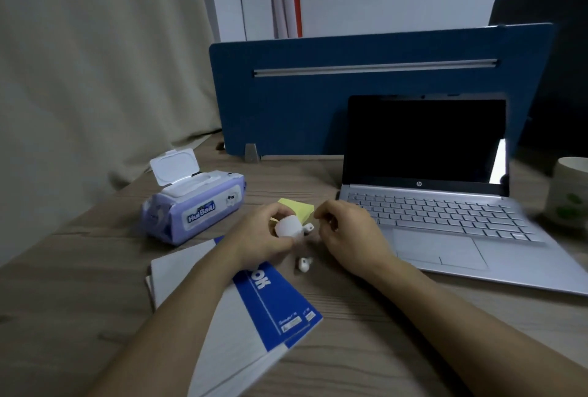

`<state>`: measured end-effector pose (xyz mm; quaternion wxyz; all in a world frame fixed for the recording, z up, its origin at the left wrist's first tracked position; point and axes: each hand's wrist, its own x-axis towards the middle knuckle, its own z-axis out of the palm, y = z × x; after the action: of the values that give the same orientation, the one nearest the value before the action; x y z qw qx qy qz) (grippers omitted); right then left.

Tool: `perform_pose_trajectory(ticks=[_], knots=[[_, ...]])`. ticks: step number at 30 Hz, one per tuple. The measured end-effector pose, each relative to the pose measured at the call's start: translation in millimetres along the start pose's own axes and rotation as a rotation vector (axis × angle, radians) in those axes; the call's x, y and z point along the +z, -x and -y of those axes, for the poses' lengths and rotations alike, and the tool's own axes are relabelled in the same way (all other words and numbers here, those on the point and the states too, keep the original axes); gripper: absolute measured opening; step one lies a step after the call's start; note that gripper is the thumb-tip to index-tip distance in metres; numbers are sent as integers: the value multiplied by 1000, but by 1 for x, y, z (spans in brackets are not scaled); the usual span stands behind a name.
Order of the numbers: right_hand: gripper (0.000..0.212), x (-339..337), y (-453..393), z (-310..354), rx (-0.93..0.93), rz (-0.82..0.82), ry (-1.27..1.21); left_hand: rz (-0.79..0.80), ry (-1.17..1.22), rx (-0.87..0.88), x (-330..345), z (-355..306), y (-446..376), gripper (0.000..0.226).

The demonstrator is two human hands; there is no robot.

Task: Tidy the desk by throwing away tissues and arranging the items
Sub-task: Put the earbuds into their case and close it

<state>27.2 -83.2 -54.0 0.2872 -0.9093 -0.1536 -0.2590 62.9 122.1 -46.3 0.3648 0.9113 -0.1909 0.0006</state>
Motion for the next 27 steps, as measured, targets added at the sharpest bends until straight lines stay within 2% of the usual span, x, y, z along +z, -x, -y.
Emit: perform_pose_trajectory(ticks=[3, 5, 10, 16, 27], knots=[[14, -6, -17, -6, -12, 146, -43, -49, 211, 78, -1, 3, 3, 54], [15, -11, -23, -8, -1, 175, -138, -64, 279, 112, -3, 3, 4, 54], [27, -16, -16, -6, 21, 260, -379, -42, 325, 154, -8, 0, 3, 54], [38, -20, -11, 2, -1, 269, -451, -57, 353, 163, -10, -3, 5, 55], [18, -21, -3, 9, 108, 293, -595, -26, 338, 191, -7, -11, 15, 53]])
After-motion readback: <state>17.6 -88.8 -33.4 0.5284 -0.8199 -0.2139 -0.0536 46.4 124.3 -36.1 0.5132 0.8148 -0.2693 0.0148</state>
